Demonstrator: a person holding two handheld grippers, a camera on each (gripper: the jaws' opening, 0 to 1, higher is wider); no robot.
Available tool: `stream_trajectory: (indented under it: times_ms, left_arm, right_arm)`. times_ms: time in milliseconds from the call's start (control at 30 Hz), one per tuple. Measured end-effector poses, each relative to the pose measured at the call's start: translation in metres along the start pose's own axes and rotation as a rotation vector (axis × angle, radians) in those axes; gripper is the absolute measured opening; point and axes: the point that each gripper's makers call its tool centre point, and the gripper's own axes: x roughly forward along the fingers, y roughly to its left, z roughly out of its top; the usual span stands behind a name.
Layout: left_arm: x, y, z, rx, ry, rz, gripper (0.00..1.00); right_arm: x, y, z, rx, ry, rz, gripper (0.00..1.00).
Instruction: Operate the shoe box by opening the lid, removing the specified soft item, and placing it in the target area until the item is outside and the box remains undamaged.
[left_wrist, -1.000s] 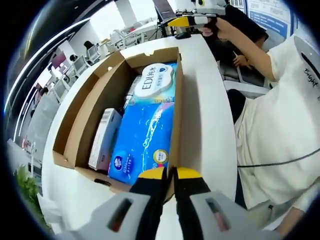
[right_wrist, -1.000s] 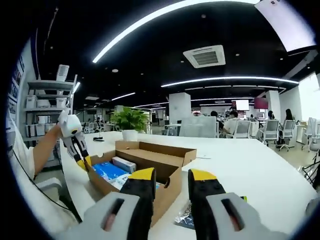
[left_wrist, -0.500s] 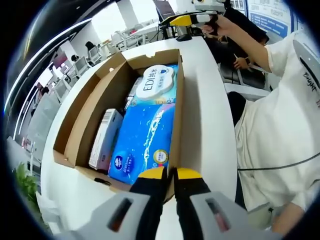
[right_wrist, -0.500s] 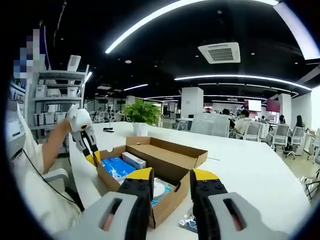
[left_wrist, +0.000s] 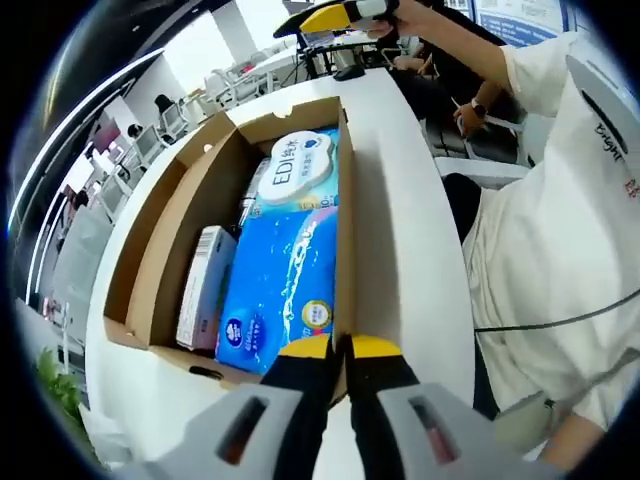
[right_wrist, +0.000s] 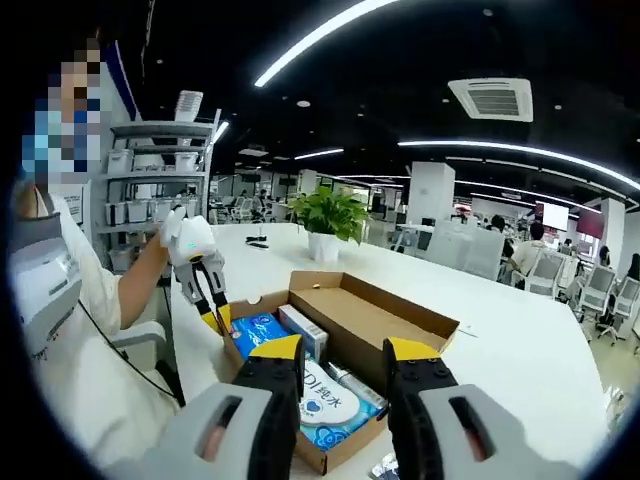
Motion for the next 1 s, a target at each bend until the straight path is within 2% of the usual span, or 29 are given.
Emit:
stream_trajectory:
  times_ms: [67,167,233,267,300,400,500,567,733,867,1000]
  left_arm:
    - [0.0,0.0,0.0,0.002,0.001,0.001,0.04]
    - [0.0,-0.001,0.001,-0.011,-0.001,0.001,0.04]
    - [0.001,-0.001,0.001,-0.016,-0.002,0.001,0.04]
    - [0.001,-0.001,0.001,-0.017,0.0,0.001,0.04]
    - [0.001,-0.001,0.001,-0.016,0.0,0.001,0.04]
    - [0.001,-0.001,0.001,-0.018,-0.002,0.0,0.04]
    - [0.001,0.0,0.001,-0.028,-0.005,0.0,0.04]
    - [0.001,0.0,0.001,-0.041,-0.003,0.004,0.04]
    - [0.001,0.001,0.001,-0.042,-0.003,0.012,0.05]
    - [0.001,0.001,0.0,-0.04,-0.003,0.006,0.05]
    - [0.0,0.001,0.001,-0.029,-0.004,0.01,0.05]
  right_arm:
    - [0.004,0.006,0.001,-0.007,0.027,0.041,0.31]
    - [0.008,0.01,-0.001,-0.037,0.08,0.065,0.33]
    - [0.011,0.007,-0.006,-0.077,0.123,0.055,0.33]
    - [0.013,0.007,-0.008,-0.076,0.138,0.061,0.31]
    - [0.013,0.009,-0.013,-0.085,0.183,0.086,0.27]
    - [0.018,0.002,-0.011,-0.102,0.192,0.085,0.26]
    - [0.019,0.007,-0.012,-0.061,0.247,0.169,0.26]
    - [0.022,0.01,-0.008,-0.063,0.243,0.189,0.26]
    - [0.04,0.015,-0.011,-0.174,0.325,0.224,0.25]
    - [0.054,0.023,-0.016,-0.179,0.359,0.274,0.25]
    - [0.058,0.029,-0.032,-0.256,0.445,0.357,0.3]
